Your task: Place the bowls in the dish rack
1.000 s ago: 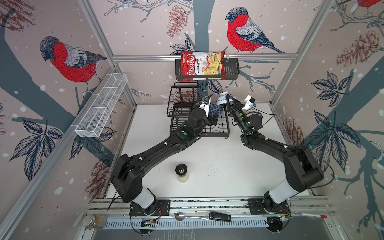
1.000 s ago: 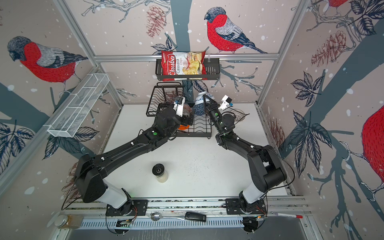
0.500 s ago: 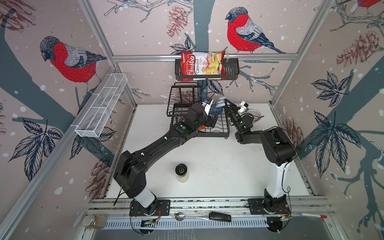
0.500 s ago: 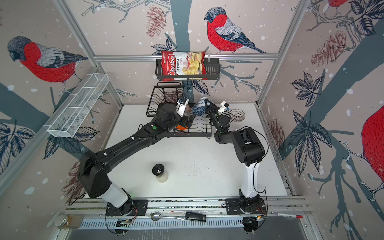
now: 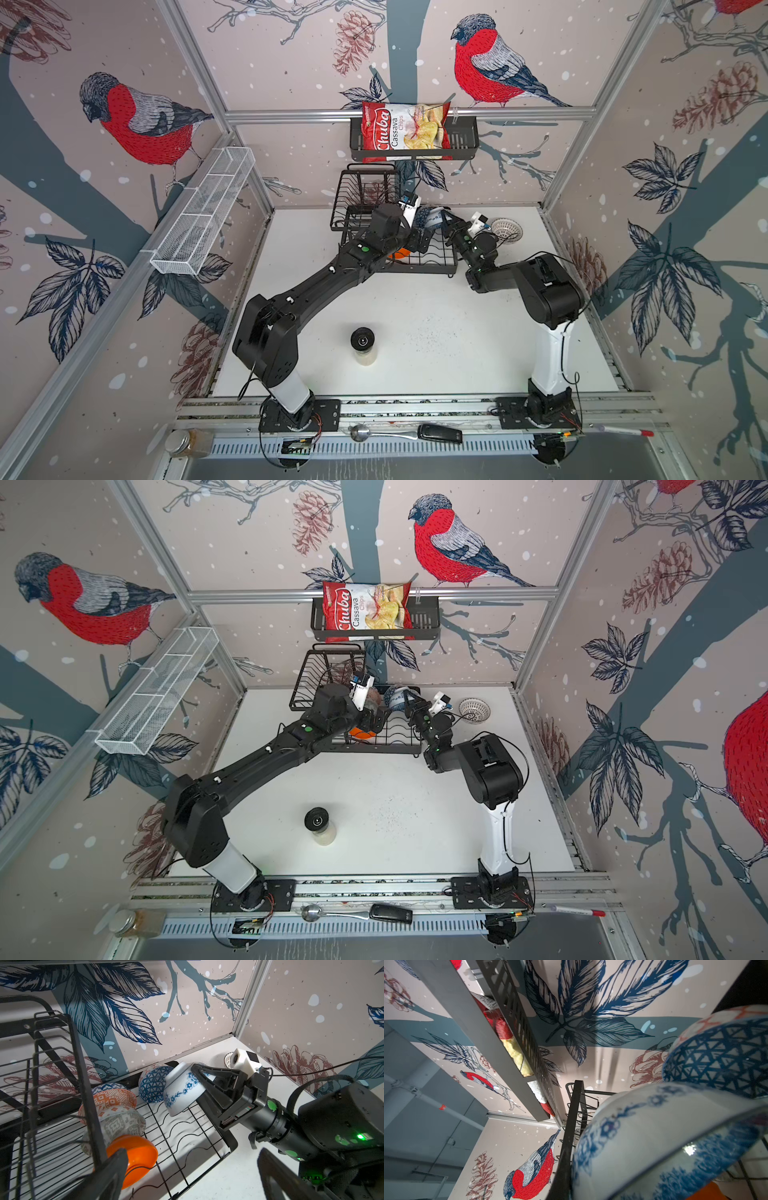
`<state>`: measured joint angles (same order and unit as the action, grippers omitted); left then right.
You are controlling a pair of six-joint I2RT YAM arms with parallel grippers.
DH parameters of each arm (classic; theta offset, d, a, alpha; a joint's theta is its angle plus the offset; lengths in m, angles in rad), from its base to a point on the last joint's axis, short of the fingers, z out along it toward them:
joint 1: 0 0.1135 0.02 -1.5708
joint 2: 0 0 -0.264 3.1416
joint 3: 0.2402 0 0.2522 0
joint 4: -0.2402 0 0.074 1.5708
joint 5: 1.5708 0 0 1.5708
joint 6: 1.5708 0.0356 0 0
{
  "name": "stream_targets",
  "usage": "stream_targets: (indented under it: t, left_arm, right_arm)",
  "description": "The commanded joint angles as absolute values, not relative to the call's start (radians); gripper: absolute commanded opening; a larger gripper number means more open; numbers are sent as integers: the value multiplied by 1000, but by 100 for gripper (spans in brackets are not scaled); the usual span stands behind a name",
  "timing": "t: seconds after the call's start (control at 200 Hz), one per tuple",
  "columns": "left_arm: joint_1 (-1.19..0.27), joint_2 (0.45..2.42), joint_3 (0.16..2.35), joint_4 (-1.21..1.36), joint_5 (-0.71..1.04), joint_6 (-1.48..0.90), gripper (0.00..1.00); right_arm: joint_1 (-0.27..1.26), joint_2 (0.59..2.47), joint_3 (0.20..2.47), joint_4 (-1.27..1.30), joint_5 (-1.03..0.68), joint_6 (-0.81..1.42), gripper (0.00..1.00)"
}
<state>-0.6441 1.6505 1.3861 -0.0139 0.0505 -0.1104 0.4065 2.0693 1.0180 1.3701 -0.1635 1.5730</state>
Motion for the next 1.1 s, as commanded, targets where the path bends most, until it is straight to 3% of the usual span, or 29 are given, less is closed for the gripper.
stream_targets:
  t: [0.0, 0.52, 1.091]
  left_arm:
    - [-644, 1641, 1385, -29, 80, -127, 98]
    - [-649, 1653, 1399, -44, 126, -131, 98]
    - [-676, 1580, 1355, -14, 50, -60, 98]
  right_arm:
    - [416, 2068, 1028, 1389, -153, 1558, 0]
    - [434, 2083, 1059, 1243, -105, 1557, 0]
    - [469, 2124, 1134, 1134, -5, 1606, 0]
